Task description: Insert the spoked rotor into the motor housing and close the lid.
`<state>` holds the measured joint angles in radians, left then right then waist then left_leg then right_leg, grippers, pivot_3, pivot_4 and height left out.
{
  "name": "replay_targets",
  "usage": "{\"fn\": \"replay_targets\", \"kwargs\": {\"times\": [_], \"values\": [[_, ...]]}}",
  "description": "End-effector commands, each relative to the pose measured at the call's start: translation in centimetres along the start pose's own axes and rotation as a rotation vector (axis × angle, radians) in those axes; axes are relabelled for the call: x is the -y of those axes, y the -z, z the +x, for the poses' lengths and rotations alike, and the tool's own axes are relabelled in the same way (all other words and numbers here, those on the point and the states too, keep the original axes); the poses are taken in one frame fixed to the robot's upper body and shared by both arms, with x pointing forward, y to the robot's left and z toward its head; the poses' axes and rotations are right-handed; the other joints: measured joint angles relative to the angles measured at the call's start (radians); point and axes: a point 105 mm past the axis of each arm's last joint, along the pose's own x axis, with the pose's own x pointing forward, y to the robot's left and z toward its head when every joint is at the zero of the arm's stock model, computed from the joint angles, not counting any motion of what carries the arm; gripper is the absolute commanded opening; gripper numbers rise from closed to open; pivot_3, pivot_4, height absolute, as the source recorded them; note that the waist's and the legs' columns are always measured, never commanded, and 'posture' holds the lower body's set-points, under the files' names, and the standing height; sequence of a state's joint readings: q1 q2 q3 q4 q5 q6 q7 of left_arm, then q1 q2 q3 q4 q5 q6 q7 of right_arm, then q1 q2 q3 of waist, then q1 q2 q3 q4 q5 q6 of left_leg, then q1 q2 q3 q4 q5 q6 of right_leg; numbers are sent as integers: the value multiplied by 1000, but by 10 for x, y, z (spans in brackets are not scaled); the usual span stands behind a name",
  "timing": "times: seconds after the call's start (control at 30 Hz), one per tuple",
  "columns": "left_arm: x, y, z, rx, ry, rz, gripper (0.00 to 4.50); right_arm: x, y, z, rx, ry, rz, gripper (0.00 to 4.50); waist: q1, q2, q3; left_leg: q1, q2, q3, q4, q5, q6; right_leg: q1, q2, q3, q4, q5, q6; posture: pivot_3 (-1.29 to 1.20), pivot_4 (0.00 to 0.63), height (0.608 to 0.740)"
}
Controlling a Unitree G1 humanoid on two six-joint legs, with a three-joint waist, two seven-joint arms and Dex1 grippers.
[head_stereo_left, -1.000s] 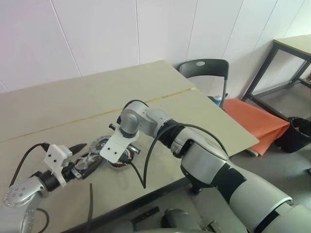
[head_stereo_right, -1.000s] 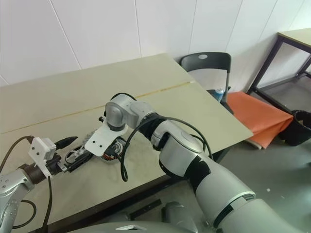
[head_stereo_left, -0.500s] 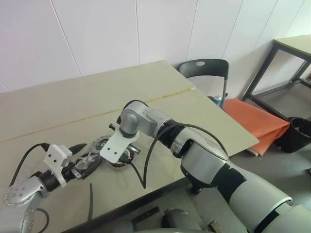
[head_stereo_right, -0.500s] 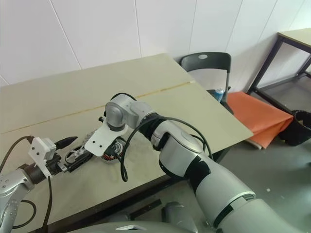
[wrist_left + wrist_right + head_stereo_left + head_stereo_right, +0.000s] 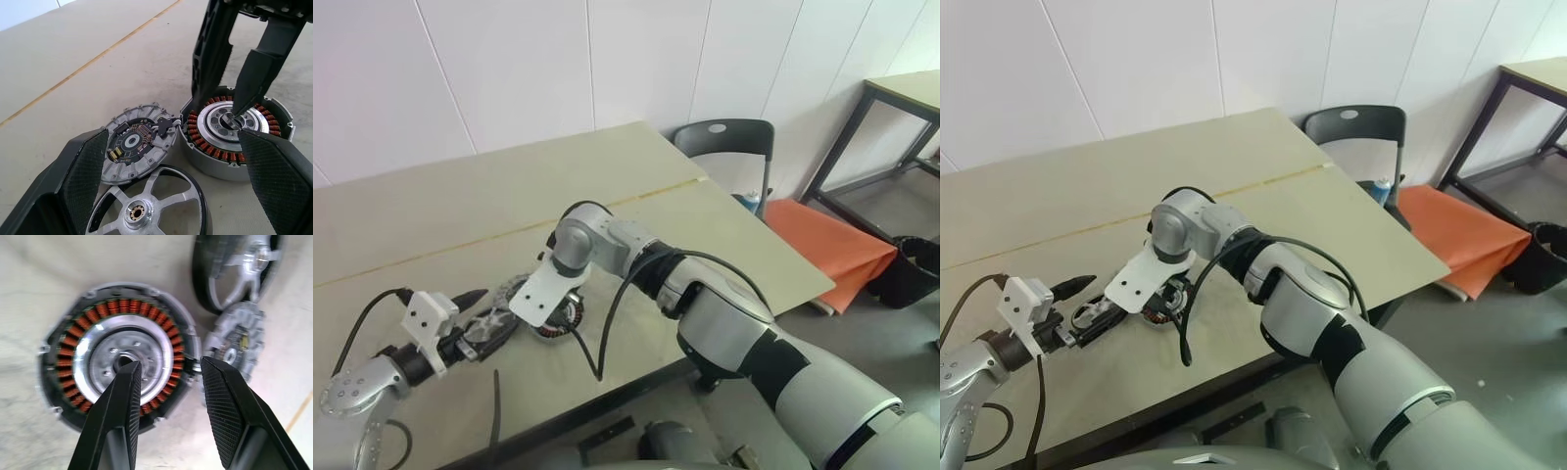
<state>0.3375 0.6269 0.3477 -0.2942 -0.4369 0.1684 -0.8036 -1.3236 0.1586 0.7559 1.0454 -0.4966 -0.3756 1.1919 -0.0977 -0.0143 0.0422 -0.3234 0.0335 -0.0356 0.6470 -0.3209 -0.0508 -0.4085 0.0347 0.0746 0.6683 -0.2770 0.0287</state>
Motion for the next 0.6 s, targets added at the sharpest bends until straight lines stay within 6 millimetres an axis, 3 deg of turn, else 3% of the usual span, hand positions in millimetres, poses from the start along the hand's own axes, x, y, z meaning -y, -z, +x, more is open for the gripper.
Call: {"fn": "replay_targets", "kwargs": {"times": [0.03, 0.07, 0.17, 0.3, 0.47, 0.6], "values": [[-3, -9, 1, 28, -6, 35, 4500, 21, -25, -3, 46, 64, -46, 2015, 0, 0, 0, 0, 0, 0, 0, 0, 0, 0, 0, 0, 0, 0, 0, 0, 0, 740], [-3, -9, 1, 28, -5, 35, 4500, 21, -25, -3, 46, 63, -46, 2015, 0, 0, 0, 0, 0, 0, 0, 0, 0, 0, 0, 0, 0, 0, 0, 0, 0, 740], [-4, -9, 1, 28, -5, 36, 4500, 19, -25, -2, 52, 51, -41, 1382, 0, 0, 0, 0, 0, 0, 0, 0, 0, 0, 0, 0, 0, 0, 0, 0, 0, 740], [-4, -9, 1, 27, -4, 36, 4500, 19, -27, -3, 70, 52, -38, 71, 0, 0, 0, 0, 0, 0, 0, 0, 0, 0, 0, 0, 0, 0, 0, 0, 0, 740], [-3, -10, 3, 31, 3, 39, 4500, 29, -29, -10, 120, 136, 4, 27, 0, 0, 0, 0, 0, 0, 0, 0, 0, 0, 0, 0, 0, 0, 0, 0, 0, 740], [-3, -10, 6, 36, 7, 44, 4500, 43, -28, -28, 278, 317, 180, 27, 0, 0, 0, 0, 0, 0, 0, 0, 0, 0, 0, 0, 0, 0, 0, 0, 0, 740]]}}
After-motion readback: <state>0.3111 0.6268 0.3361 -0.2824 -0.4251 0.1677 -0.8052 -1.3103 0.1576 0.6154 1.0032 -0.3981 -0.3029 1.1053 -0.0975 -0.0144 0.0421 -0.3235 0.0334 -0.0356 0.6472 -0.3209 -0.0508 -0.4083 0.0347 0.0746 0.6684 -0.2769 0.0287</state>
